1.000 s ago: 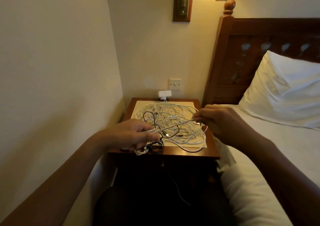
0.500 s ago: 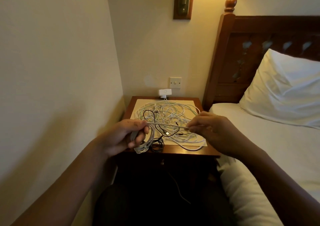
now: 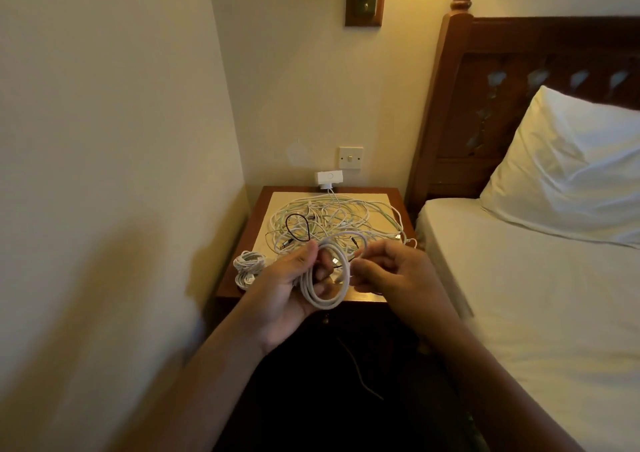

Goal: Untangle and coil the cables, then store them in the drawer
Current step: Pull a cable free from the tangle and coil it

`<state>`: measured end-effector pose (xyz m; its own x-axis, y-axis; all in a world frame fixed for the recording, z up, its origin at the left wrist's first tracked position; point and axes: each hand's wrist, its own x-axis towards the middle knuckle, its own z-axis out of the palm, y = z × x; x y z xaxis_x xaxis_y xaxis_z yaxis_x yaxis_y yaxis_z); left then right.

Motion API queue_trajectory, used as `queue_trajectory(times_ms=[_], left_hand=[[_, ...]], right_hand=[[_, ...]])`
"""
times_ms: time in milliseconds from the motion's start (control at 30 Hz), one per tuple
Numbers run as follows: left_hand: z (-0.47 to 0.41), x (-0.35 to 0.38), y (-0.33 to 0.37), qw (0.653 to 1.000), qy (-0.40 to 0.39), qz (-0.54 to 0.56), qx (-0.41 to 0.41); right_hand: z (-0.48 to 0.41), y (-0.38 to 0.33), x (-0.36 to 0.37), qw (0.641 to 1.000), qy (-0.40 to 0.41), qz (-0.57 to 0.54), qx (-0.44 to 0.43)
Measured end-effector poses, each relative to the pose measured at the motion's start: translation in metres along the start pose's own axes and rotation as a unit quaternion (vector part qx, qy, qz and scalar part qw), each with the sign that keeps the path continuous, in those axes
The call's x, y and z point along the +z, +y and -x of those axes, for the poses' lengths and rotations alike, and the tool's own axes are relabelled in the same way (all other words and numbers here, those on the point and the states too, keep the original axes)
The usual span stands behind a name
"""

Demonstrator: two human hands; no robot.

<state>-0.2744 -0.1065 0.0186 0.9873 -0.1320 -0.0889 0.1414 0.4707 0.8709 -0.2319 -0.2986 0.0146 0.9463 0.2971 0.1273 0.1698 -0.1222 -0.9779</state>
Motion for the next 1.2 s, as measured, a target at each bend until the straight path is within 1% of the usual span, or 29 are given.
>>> queue_trajectory(times_ms=[100, 167, 300, 433, 633, 800, 900, 933, 967, 1000, 1067, 1133, 1200], left_hand=[[0.000, 0.005, -0.008, 0.997, 0.054, -0.040, 0.023], [-0.001, 0.003, -0.014, 0.995, 0.073, -0.056, 0.038], [-0.002, 0.002, -0.023, 0.994, 0.065, -0.076, 0.031], [-0.005, 0.000, -0.029, 0.994, 0.068, -0.082, 0.034], [-0.002, 0.001, -0.036, 0.995, 0.073, -0.061, 0.022], [0.000, -0.002, -0.047, 0.994, 0.074, -0.073, 0.015], [0.001, -0.006, -0.049, 0.989, 0.094, -0.104, 0.037], [0.001, -0.007, -0.049, 0.987, 0.109, -0.114, 0.044], [0.001, -0.009, -0.049, 0.982, 0.126, -0.132, 0.048], [0.001, -0.012, -0.049, 0.976, 0.143, -0.157, 0.050], [0.000, -0.019, -0.051, 0.960, 0.175, -0.213, 0.050], [-0.002, -0.031, -0.049, 0.951, 0.202, -0.229, 0.047], [-0.003, -0.042, -0.042, 0.953, 0.217, -0.211, 0.034]], right_hand=[[0.006, 0.006, 0.011, 0.990, 0.006, -0.129, 0.059], [0.008, 0.012, 0.015, 0.979, 0.013, -0.181, 0.089], [0.009, 0.022, 0.025, 0.965, -0.025, -0.228, 0.126], [0.010, 0.023, 0.027, 0.951, -0.040, -0.267, 0.153], [0.015, 0.027, 0.026, 0.941, -0.070, -0.271, 0.190], [0.021, 0.031, 0.036, 0.960, -0.133, -0.170, 0.176], [0.020, 0.033, 0.035, 0.968, -0.129, -0.128, 0.172], [0.019, 0.034, 0.032, 0.978, -0.127, -0.063, 0.153], [0.019, 0.034, 0.031, 0.983, -0.131, 0.030, 0.125], [0.019, 0.035, 0.029, 0.977, -0.147, 0.117, 0.099], [0.020, 0.033, 0.028, 0.953, -0.183, 0.230, 0.078], [0.023, 0.033, 0.023, 0.929, -0.186, 0.315, 0.054], [0.026, 0.032, 0.011, 0.921, -0.170, 0.351, 0.014]])
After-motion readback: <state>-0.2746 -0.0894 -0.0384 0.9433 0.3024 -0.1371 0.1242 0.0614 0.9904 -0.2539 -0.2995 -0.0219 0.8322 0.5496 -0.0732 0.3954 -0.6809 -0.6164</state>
